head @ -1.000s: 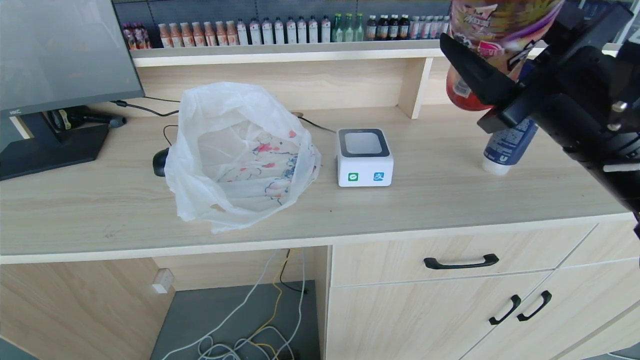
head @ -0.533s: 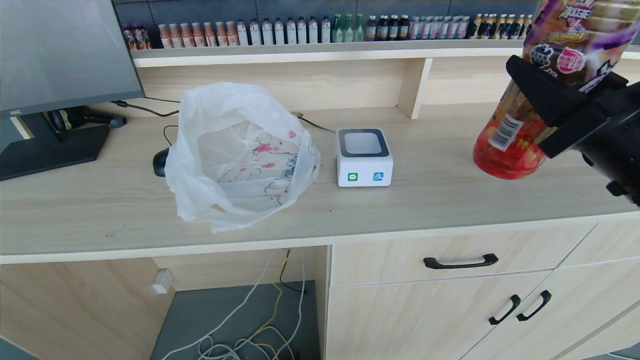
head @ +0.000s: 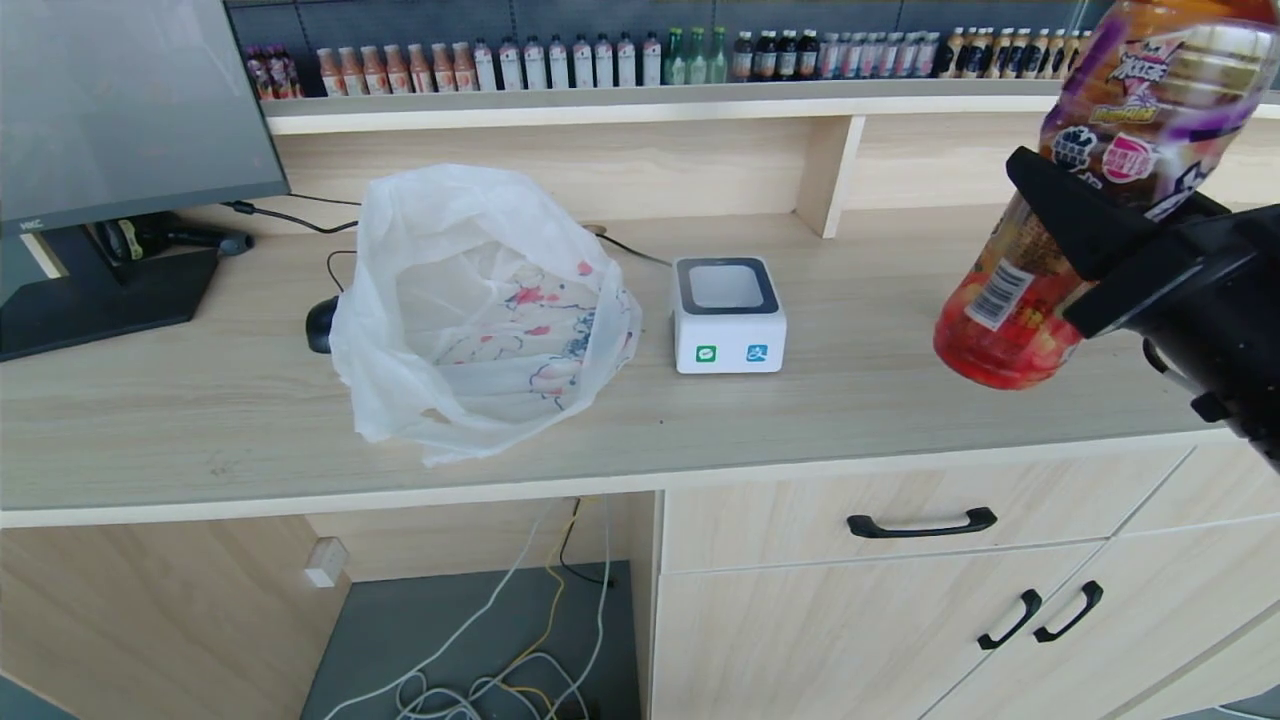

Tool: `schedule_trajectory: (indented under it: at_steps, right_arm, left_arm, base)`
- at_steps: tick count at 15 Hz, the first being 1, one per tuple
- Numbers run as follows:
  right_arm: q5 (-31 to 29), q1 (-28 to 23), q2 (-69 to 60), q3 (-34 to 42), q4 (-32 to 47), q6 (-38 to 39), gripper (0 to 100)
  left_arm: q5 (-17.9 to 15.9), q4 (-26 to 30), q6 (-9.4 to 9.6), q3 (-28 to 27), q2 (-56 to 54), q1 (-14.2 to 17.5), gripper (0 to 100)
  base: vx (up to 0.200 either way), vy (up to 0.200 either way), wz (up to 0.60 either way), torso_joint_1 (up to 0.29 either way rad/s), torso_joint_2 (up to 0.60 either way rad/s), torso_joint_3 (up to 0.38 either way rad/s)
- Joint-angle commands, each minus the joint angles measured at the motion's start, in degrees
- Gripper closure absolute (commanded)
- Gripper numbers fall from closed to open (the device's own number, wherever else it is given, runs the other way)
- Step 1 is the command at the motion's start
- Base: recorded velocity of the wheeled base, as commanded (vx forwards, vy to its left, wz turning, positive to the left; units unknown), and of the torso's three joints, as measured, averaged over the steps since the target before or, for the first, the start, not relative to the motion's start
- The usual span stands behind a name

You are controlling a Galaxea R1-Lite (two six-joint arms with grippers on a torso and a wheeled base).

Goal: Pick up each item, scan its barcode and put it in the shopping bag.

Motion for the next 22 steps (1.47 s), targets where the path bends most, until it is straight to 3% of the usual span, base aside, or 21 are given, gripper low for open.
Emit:
schedule_trajectory:
  at_steps: [1, 17, 22]
  right_arm:
    - [-1.0, -0.29, -0.08, -0.26, -0.61, 0.46, 100]
    - [-0.39, -1.7, -0.35, 1.41, -1.93, 1.61, 100]
    - [3.3, -1.52, 3.43, 0.0, -2.63, 1.61, 100]
  left_arm:
    - [0.0, 0.0, 0.09, 0.0, -0.02, 0.0, 100]
    - [0.0, 0.0, -0.53, 0.0, -0.02, 0.0, 100]
    - [0.0, 0.0, -0.18, 0.0, -0.02, 0.0, 100]
  base:
    - [0.0, 0.2, 0.0, 0.002, 0.0, 0.002]
    - [0.0, 0.2, 0.0, 0.001, 0.0, 0.002]
    - [0.0, 0.2, 0.0, 0.001, 0.0, 0.003]
